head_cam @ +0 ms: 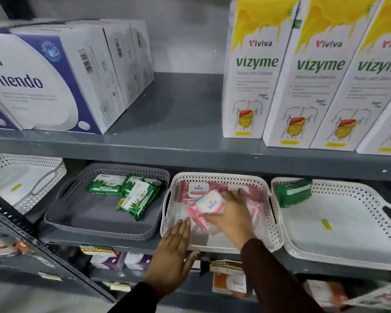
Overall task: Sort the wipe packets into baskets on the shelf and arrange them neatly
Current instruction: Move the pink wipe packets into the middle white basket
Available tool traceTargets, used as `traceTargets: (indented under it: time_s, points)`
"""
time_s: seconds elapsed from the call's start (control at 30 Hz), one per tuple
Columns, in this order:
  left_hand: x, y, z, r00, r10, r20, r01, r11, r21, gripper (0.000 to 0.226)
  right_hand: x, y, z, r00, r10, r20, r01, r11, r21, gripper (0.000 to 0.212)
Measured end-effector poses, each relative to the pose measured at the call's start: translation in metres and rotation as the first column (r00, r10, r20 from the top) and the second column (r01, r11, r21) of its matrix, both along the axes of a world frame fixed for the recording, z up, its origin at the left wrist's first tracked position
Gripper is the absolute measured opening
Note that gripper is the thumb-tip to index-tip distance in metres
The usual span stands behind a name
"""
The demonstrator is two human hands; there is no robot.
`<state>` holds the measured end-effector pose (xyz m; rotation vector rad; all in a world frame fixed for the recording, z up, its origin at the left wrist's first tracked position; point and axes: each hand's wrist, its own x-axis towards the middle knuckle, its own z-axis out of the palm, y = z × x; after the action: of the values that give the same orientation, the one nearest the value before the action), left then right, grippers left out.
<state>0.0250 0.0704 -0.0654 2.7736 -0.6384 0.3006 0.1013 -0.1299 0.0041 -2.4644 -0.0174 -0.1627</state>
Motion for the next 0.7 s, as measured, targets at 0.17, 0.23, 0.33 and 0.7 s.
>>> traceTargets:
  time_s: [0.17,0.23,0.33,0.7]
  points:
    - [0.000,0.000,0.001,1.000,0.024,0.012,-0.025,0.995,0.096,0.065,0.018,0.023,-0.025,0.990,0.138,0.008,-0.137,0.984,-0.112,0.040]
    - [0.000,0.000,-0.001,0.999,0.047,0.013,-0.048,0.992,0.113,0.065,0.022,0.014,-0.025,0.989,0.151,0.002,-0.150,0.984,-0.097,0.031]
    - [0.002,-0.003,-0.002,0.997,0.073,0.016,-0.074,0.989,0.125,0.067,0.032,-0.020,-0.017,0.991,-0.001,0.135,-0.001,1.000,0.014,0.027]
    - [0.002,-0.069,0.005,0.999,-0.019,0.049,0.012,0.990,0.137,0.067,0.076,-0.181,-0.026,0.901,-0.412,-0.136,0.344,0.869,-0.356,0.059]
